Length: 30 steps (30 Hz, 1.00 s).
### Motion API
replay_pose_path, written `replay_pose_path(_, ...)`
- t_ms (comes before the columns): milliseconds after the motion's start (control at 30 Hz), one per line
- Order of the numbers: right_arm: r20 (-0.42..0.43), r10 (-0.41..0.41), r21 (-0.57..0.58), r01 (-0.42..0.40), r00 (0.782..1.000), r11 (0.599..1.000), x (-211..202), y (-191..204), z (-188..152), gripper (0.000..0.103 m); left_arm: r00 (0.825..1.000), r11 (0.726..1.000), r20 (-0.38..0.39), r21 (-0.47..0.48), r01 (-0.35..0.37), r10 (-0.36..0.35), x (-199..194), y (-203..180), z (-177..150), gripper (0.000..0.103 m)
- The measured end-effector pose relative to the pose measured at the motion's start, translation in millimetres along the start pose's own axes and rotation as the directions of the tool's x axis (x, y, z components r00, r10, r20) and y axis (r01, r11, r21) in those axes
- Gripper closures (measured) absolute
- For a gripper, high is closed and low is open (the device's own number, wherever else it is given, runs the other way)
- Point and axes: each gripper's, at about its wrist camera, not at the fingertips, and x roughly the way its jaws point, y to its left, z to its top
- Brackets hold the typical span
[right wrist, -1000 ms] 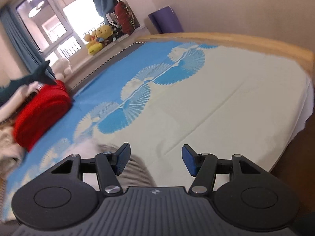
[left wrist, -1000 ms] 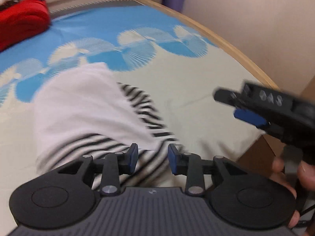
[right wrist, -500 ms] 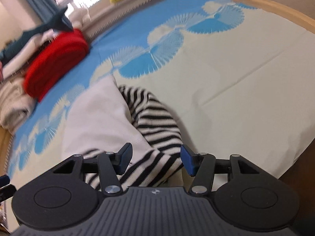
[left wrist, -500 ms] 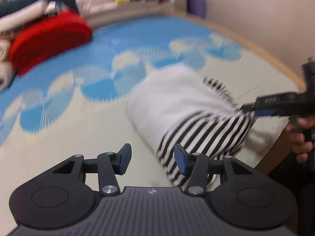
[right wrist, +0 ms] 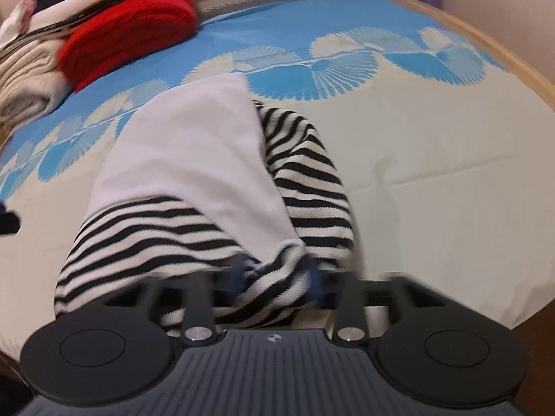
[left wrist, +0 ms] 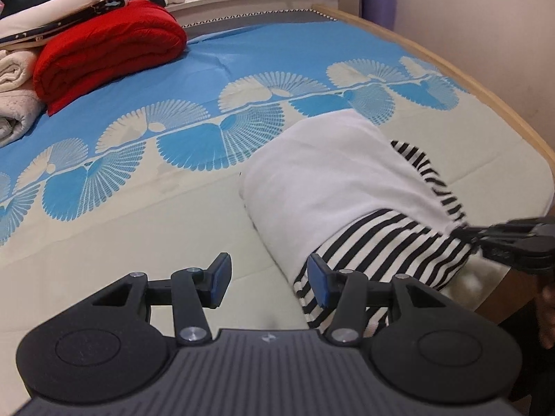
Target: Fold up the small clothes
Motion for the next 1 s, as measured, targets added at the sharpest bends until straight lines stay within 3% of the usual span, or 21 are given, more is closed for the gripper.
replay_pose_path(133,0.116,0.021,-0.012,-0.019,0.993,1.000,-35.7,-2.6,-0.2,0.098,1.000,1.000,-0.015,-0.001,0.015,-0.015,3.7,-3.9,-2.7,0.049)
replay_pose_path(267,0.297,0.093,0.015,-0.102,0.950,0.995,-95.2,-12.5,8.0,0.100,0.998,0.999,-0.032,-0.014,0.050,-0.050,7.6,-11.3,-3.0,0.049)
replay_pose_path(333,0.327,0.074,0.037,-0.091,0.942,0.995,-112.7,-22.0,5.2,0.100,0.996,0.996,-0.038,-0.028,0.080,-0.081,9.6,-14.7,-1.4,0.048)
replay_pose_path(400,0.283,0.033,0.085,-0.059,0.958,0.995,-113.3,-33.4,-0.2,0.100,0.993,0.993,-0.052,-0.041,0.108,-0.110,13.7,-19.1,-0.2,0.046)
replay_pose_path(500,0.117,-0.036,0.113,0.023,0.992,0.993,-85.4,-51.0,-10.3,0.100,0.984,0.987,-0.084,-0.040,0.155,-0.158,22.7,-29.6,0.5,0.046)
replay_pose_path(633,-0.041,-0.023,0.179,0.030,0.999,0.983,-48.4,-71.4,-20.1,0.100,0.968,0.981,-0.159,-0.005,0.194,-0.193,45.1,-51.2,-5.4,0.046)
replay_pose_path(733,-0.041,-0.021,0.161,0.027,0.999,0.987,-44.8,-70.2,-17.6,0.099,0.960,0.985,-0.250,0.085,0.149,-0.124,73.1,-66.5,-19.4,0.041)
replay_pose_path(800,-0.055,-0.026,0.168,0.035,0.998,0.985,-44.8,-67.4,-16.0,0.094,0.959,0.988,-0.269,0.097,0.117,-0.088,83.5,-69.7,-24.4,0.036)
replay_pose_path(867,-0.027,-0.088,0.154,0.092,0.996,0.984,-50.4,-61.9,-8.7,0.070,0.958,0.988,-0.271,0.086,0.125,-0.097,84.9,-71.4,-22.9,0.036)
replay_pose_path(933,0.069,-0.100,0.105,0.092,0.993,0.990,-63.3,-51.5,0.2,0.057,0.957,0.988,-0.273,0.095,0.126,-0.095,83.5,-75.0,-23.4,0.036)
replay_pose_path(1000,0.121,-0.024,0.039,0.020,0.992,0.999,-68.0,-39.2,12.4,0.053,0.954,0.983,-0.279,0.114,0.143,-0.107,81.5,-79.1,-23.1,0.036)
